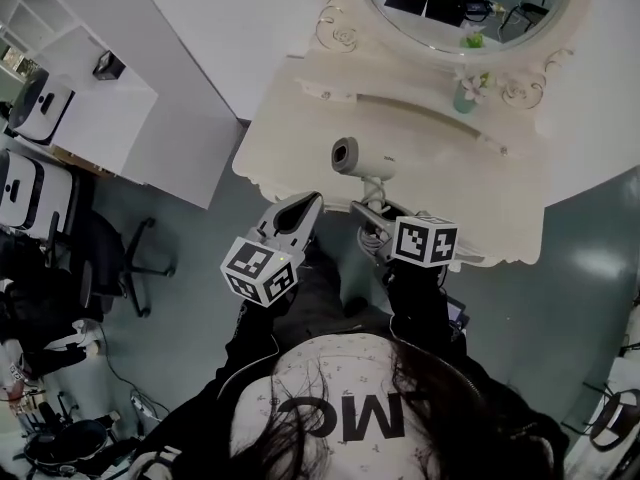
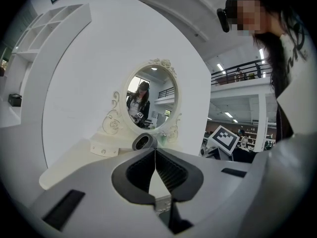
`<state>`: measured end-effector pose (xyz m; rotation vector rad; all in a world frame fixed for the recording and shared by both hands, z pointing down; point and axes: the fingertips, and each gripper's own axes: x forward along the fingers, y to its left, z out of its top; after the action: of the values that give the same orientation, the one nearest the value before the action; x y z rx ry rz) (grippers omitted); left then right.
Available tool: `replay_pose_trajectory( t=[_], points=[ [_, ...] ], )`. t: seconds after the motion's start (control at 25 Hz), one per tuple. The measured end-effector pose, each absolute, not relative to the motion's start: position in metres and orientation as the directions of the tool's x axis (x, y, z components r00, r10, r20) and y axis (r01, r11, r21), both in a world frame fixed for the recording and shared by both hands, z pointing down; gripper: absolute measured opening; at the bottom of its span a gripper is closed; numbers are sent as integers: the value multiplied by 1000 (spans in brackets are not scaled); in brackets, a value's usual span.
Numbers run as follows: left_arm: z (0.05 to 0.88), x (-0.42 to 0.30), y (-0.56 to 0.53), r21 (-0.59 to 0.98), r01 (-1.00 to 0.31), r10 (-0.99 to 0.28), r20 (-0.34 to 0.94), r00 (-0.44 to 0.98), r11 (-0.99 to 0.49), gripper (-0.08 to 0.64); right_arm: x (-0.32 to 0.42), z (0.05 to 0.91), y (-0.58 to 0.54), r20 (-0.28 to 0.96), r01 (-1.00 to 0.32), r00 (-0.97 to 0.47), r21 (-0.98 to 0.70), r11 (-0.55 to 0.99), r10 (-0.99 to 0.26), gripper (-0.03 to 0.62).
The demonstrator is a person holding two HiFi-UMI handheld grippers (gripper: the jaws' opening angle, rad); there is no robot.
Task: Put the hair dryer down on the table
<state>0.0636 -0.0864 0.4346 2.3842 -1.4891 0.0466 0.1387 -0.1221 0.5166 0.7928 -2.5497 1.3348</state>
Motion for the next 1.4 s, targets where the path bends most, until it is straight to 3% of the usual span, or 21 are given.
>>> replay_pose_trajectory(
  t=[0.56,1.0,1.4],
  points=[
    [426,-28,-191,261,-814,-799,192,570,-518,-5,39,545,-201,481,-610,-790,-685,399,-380,265],
    [432,-116,-240,292,-801,-790,187,584,-523,-5,-39,591,-249,586,-670,-742,-631,390,-326,265],
    [437,-146,-263,305,-782,-771,185,609,-544,-5,-73,639,-277,696,-735,-659,-518,437,-283,265]
  ],
)
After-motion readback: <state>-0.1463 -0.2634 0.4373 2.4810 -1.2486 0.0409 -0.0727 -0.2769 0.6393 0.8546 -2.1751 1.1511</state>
